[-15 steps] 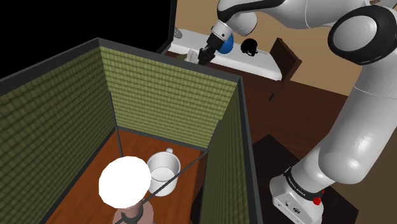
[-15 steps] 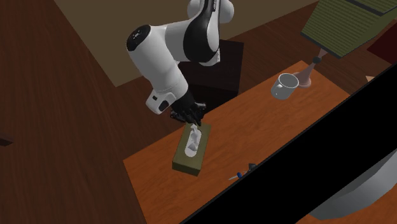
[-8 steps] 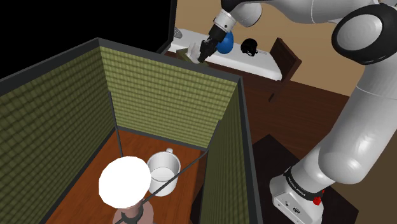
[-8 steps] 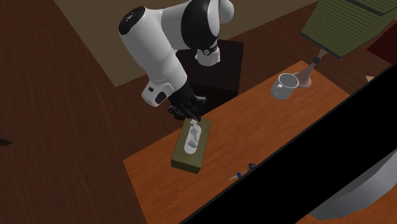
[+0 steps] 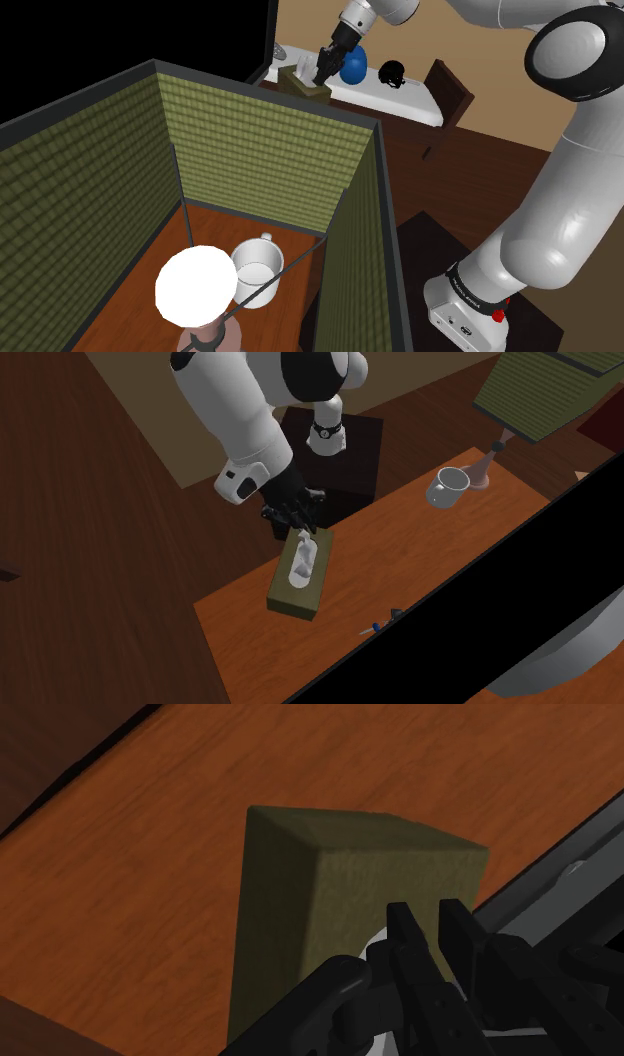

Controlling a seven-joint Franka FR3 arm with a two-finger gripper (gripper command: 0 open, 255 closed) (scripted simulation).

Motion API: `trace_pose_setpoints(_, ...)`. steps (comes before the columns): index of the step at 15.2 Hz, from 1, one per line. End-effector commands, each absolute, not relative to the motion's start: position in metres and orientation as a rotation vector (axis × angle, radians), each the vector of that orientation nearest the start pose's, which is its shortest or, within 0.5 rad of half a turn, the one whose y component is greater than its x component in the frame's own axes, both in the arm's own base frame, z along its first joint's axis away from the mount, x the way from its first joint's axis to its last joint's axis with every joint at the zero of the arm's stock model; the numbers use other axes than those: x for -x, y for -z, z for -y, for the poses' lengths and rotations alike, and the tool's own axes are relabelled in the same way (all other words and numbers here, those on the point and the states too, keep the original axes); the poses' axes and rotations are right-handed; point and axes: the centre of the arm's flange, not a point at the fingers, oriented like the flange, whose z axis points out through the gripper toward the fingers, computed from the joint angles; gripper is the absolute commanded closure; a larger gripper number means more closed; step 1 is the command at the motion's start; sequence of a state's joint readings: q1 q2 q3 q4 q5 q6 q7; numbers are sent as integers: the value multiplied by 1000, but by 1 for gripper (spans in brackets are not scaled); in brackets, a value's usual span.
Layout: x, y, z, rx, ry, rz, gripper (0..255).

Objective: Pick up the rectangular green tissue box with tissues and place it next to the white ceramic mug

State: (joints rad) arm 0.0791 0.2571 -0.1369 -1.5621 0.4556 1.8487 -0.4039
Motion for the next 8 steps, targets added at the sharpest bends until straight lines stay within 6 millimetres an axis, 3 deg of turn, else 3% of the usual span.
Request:
trace_pose_setpoints(1, -646, -518, -5, 2731, 173, 317, 255)
trace_pose_setpoints(8, -646, -555, -5, 2731, 173, 317, 255)
